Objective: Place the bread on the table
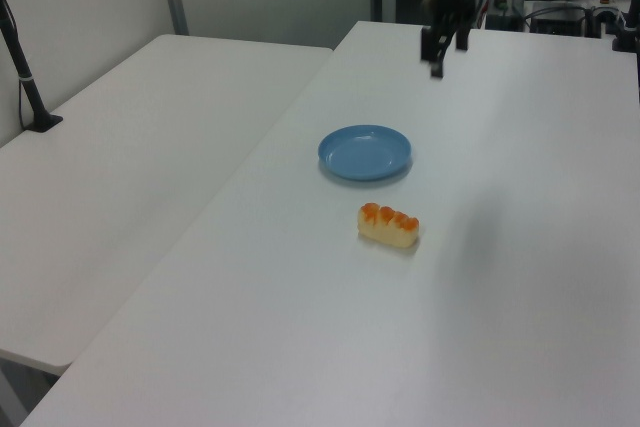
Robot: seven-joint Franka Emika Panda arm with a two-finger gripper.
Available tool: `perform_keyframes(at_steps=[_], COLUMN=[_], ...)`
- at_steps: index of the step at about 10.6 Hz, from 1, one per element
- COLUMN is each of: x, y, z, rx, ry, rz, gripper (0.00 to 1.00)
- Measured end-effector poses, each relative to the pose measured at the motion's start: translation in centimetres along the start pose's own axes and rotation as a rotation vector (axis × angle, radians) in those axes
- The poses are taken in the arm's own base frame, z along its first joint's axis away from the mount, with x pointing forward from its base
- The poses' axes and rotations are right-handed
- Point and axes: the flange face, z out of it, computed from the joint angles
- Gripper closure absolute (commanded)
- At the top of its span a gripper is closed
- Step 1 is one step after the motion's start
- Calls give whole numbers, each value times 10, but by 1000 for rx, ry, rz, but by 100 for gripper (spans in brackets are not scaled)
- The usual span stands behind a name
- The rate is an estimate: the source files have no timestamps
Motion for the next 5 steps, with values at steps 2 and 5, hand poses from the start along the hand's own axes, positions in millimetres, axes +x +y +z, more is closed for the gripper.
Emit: perform_keyframes(at_steps=[2, 5], x=[-7, -9], y=[82, 108], z=[-34, -38], rx=[70, 71], ry=[24, 36], rz=[10, -91], gripper=[0, 0])
